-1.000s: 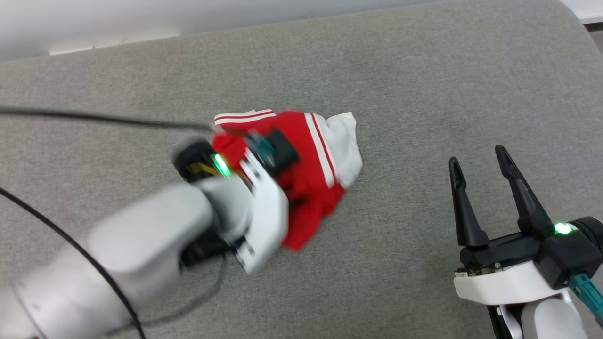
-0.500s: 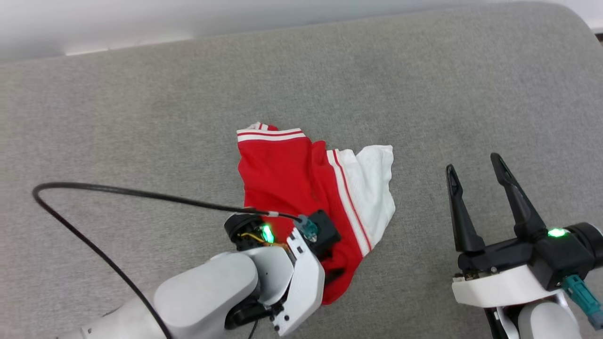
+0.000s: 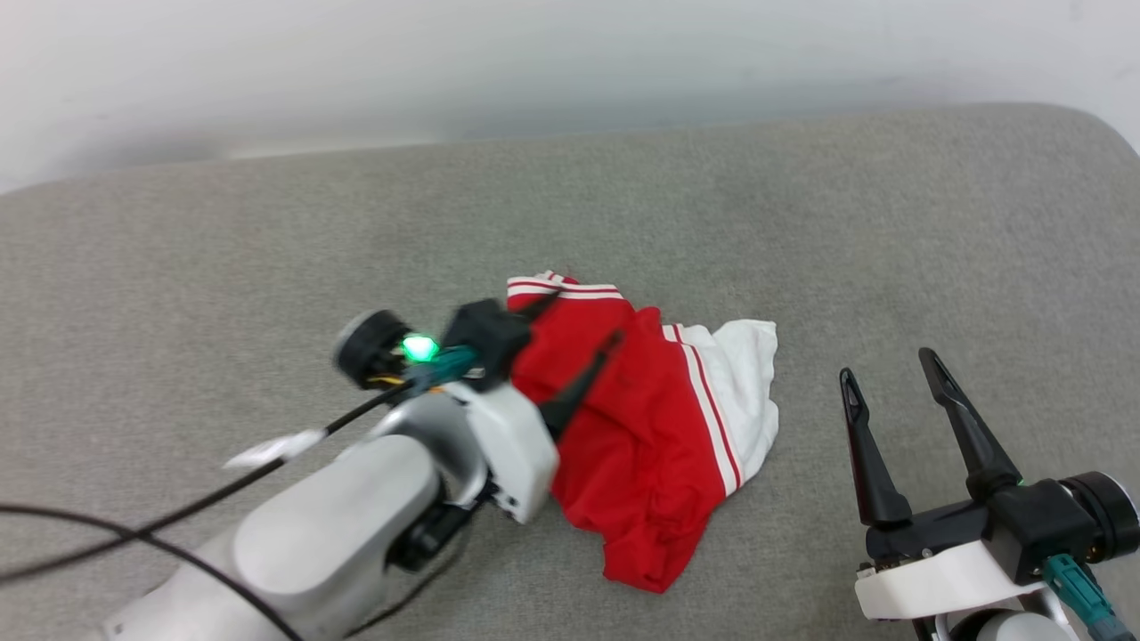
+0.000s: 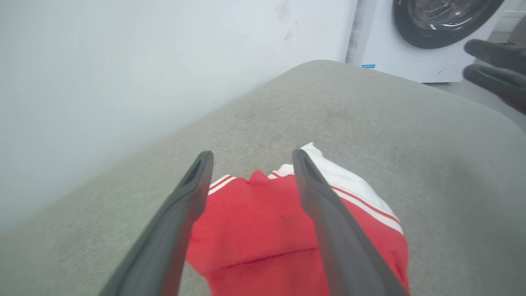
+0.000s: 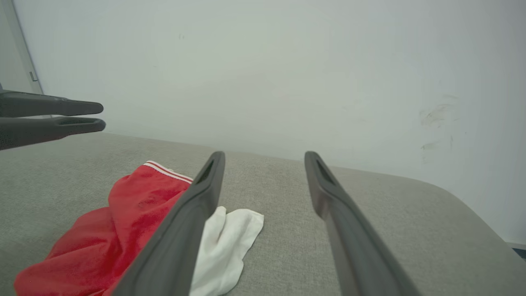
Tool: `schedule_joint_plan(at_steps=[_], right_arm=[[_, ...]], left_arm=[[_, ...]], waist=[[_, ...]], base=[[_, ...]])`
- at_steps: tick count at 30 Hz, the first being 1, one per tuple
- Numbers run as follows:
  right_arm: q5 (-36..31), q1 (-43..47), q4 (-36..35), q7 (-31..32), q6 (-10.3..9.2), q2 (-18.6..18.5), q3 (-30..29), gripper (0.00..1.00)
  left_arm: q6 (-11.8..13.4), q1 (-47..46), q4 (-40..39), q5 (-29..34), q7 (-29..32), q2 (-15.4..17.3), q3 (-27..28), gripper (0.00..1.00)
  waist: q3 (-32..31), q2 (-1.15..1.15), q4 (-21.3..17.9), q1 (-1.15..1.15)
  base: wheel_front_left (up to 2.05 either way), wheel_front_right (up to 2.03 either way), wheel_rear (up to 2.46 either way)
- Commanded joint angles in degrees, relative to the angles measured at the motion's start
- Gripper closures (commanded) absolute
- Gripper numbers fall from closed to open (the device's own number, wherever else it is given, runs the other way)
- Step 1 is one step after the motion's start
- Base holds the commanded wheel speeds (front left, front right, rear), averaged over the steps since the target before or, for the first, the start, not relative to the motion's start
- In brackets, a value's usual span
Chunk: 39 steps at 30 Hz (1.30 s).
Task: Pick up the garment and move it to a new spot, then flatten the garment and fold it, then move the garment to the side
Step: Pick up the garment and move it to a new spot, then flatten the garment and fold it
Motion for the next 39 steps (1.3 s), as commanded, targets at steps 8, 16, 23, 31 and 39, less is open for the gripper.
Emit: schedule_joint_plan(at_steps=[8, 16, 23, 31, 39], right_arm=[[0.2, 1.4, 0.7, -0.1, -0.03, 0.1, -0.6, 0.00], [1.8, 2.5, 0.7, -0.1, -0.03, 0.1, -1.7, 0.00], [4.0, 3.5, 1.2, -0.1, -0.03, 0.1, -2.4, 0.00], [7.1, 5.0, 2.2, -0.1, -0.03, 0.1, -2.9, 0.00], [9.7, 7.0, 2.5, -0.1, -0.03, 0.1, -2.8, 0.00]], left_arm=[[11.2, 7.6, 1.6, 2.6, -9.2, 3.0, 7.4, 0.00], [19.6, 21.9, -6.3, 11.1, -9.8, 2.3, 23.4, 0.00], [20.7, 34.6, -11.3, 20.1, -9.8, -1.5, 34.3, 0.00], [17.8, 45.0, -14.8, 27.8, -9.8, -7.6, 43.4, 0.00], [10.3, 50.5, -15.8, 30.7, -9.8, -13.7, 48.8, 0.00]], waist=[[-2.7, 0.00, 1.8, 0.00], [-4.0, 0.00, 2.6, 0.00], [-5.3, 0.00, 2.9, 0.00], [-6.9, 0.00, 2.8, 0.00], [-8.1, 0.00, 2.9, 0.00]], base=[[0.00, 0.00, 0.00], [0.00, 0.00, 0.00], [0.00, 0.00, 0.00], [0.00, 0.00, 0.00], [0.00, 0.00, 0.00]])
